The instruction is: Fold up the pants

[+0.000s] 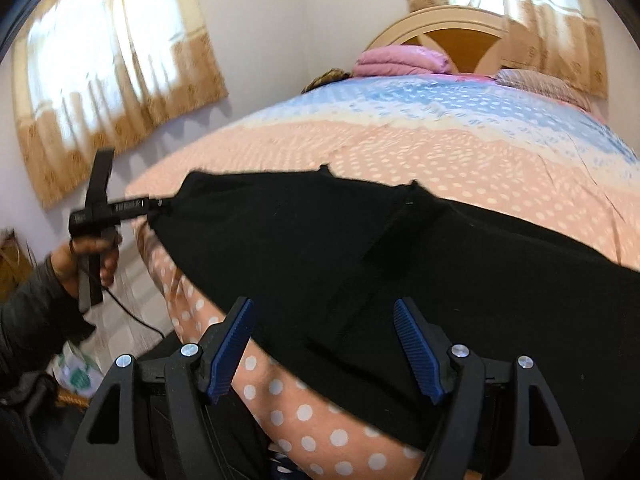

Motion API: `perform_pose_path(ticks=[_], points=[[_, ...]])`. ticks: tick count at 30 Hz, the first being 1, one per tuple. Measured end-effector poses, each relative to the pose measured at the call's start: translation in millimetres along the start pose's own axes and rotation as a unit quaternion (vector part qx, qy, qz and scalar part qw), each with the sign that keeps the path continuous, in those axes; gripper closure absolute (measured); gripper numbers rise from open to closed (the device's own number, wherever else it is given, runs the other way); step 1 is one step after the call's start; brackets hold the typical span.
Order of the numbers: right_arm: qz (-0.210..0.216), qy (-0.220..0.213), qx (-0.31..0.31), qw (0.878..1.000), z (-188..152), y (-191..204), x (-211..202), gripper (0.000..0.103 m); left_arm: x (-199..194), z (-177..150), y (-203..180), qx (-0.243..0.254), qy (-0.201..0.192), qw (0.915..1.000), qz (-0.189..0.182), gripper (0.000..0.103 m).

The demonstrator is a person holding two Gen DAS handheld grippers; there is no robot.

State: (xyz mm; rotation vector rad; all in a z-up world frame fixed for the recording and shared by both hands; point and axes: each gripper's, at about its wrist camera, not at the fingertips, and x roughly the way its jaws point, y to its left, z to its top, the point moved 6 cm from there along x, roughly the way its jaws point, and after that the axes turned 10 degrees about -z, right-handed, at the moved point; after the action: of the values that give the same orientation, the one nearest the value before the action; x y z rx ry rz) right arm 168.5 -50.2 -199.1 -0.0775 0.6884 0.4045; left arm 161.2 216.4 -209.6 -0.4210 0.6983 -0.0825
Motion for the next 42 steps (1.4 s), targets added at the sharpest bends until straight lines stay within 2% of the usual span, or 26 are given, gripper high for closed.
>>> perform_pose_path(ticks=[4,6,8,12,14,16,17,18,21,23,30,37,40,42], points=[[-0.002,-0.007,0.044,0.999,-1,-12,-1,0.030,-2,2,1,-0.004,-0.002,1.0000,-0.002,0.054],[0.003,-0.007,0.056,0.998,-3,-17,-2,0.030,-1,1,2,-0.001,-0.001,1.0000,0.003,0.054],[0.003,-0.008,0.058,0.998,-4,-18,-3,0.030,-1,2,5,-0.002,-0.006,0.9999,0.013,0.047],[-0.003,-0.011,0.050,0.999,-5,-13,-5,0.030,4,4,6,0.003,-0.009,0.9999,0.011,0.046],[-0.001,-0.013,0.050,0.999,-6,-12,-6,0.030,6,6,3,0.010,-0.003,0.9999,-0.003,0.059],[-0.001,-0.015,0.053,0.999,-6,-12,-7,0.030,2,7,3,0.001,-0.002,0.9999,-0.015,0.068],[-0.001,-0.016,0.054,0.998,-6,-12,-8,0.030,0,8,3,-0.004,-0.003,0.9998,-0.022,0.079],[-0.002,-0.018,0.056,0.998,-6,-13,-9,0.030,-1,7,2,-0.007,-0.002,0.9993,-0.036,0.084],[-0.006,-0.024,0.062,0.998,-5,-17,-12,0.030,-9,8,-2,-0.014,-0.008,0.9987,-0.049,0.085],[-0.008,-0.028,0.068,0.997,-5,-20,-15,0.030,-18,12,-6,-0.022,-0.025,0.9972,-0.067,0.085],[-0.020,-0.036,0.093,0.995,-3,-34,-23,0.030,-46,29,-26,-0.043,-0.069,0.9861,-0.145,0.085],[-0.035,-0.039,0.109,0.993,0,-46,-31,0.030,-59,40,-53,-0.028,-0.084,0.9814,-0.170,0.085],[-0.041,-0.041,0.117,0.991,0,-55,-39,0.030,-70,48,-73,-0.015,-0.095,0.9767,-0.192,0.086],[-0.044,-0.043,0.126,0.990,0,-63,-45,0.030,-79,53,-91,-0.004,-0.101,0.9706,-0.218,0.086]])
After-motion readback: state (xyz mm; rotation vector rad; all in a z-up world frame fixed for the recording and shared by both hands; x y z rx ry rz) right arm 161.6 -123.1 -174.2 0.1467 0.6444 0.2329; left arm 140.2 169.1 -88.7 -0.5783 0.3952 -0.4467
